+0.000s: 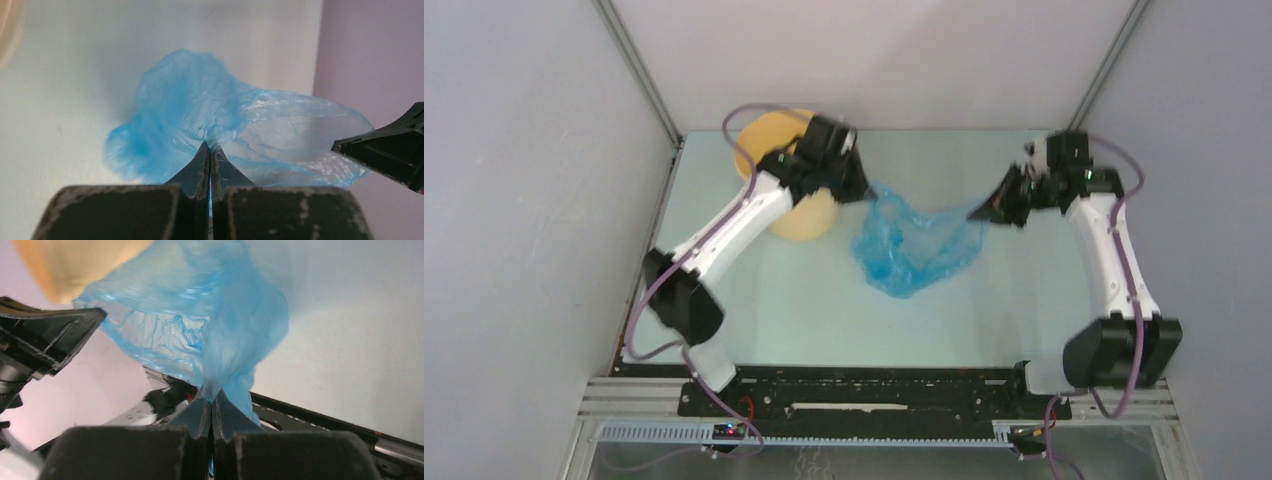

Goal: Put the trash bags into the trash bin

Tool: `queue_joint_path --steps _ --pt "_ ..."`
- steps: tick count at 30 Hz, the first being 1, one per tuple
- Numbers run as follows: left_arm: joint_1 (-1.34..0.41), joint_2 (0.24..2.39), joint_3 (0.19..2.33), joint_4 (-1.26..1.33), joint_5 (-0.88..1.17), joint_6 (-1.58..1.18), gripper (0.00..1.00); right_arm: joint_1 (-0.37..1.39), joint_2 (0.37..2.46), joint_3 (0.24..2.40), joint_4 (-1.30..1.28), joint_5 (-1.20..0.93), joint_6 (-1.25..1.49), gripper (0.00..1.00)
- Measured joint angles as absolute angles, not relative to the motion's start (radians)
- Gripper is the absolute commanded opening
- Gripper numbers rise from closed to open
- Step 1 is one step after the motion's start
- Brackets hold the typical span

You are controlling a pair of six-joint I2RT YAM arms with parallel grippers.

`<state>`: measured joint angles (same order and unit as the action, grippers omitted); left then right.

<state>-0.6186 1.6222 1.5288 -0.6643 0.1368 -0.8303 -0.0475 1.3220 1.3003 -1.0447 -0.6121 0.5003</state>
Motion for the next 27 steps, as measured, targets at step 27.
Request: queue_joint_path --steps 27 --pt "-0.858 1.145 0.709 -0.530 -0.092 -0.779 0.00 0.113 0.831 0.590 -0.923 -0.648 0.488 0.00"
